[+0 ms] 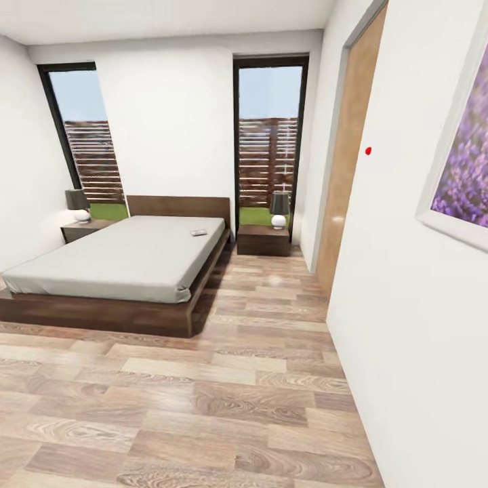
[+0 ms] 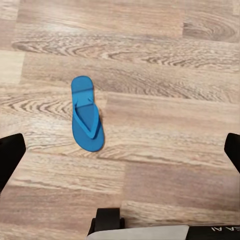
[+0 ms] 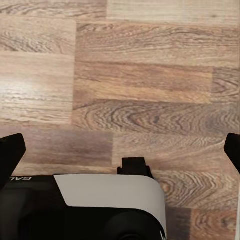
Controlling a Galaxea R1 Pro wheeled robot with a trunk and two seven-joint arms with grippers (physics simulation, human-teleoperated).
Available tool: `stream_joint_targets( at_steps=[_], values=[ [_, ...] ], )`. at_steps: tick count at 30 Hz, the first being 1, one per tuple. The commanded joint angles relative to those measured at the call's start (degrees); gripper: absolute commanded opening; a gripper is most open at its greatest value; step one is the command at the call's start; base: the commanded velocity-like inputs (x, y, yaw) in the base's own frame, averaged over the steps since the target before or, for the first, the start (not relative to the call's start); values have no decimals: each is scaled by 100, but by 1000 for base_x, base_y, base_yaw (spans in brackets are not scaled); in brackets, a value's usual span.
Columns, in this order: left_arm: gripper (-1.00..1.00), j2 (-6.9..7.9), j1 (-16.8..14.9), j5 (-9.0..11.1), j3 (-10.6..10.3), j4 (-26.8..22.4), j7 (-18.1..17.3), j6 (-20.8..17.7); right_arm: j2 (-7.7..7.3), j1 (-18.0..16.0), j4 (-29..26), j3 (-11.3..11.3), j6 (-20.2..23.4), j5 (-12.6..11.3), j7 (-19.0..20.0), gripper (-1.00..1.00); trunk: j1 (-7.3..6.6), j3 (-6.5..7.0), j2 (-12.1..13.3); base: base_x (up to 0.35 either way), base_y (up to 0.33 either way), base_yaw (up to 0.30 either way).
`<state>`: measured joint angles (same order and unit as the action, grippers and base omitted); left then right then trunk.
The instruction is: In the bedroom, move the book from the bed onto either nightstand, and place the two sandals side by side next to the bed.
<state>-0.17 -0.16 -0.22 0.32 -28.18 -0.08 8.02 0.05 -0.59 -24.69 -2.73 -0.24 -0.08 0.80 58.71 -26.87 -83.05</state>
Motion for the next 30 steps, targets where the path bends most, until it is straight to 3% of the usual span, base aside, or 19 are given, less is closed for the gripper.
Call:
stream_joint_targets(
  at_steps=[1,11,26,30],
  values=[
    [100,-1,-2,-1,3,2,-1,15,3,-1,-3,-17,-2,-1,8,100,2,-5,-3,135,-1,0],
    [100,-9,-2,-3,3,0,-1,15,2,-3,-2,-17,-2,-1,8,100,2,-5,-3,104,30,15],
    [100,-10,-2,-1,3,-1,-1,15,-1,-1,-5,-17,-2,-1,8,100,2,-5,-3,4,2,262],
    [100,-10,-2,-1,3,-2,-1,15,-1,-2,-4,-17,-2,-1,8,100,2,-5,-3,0,0,87]
  ],
)
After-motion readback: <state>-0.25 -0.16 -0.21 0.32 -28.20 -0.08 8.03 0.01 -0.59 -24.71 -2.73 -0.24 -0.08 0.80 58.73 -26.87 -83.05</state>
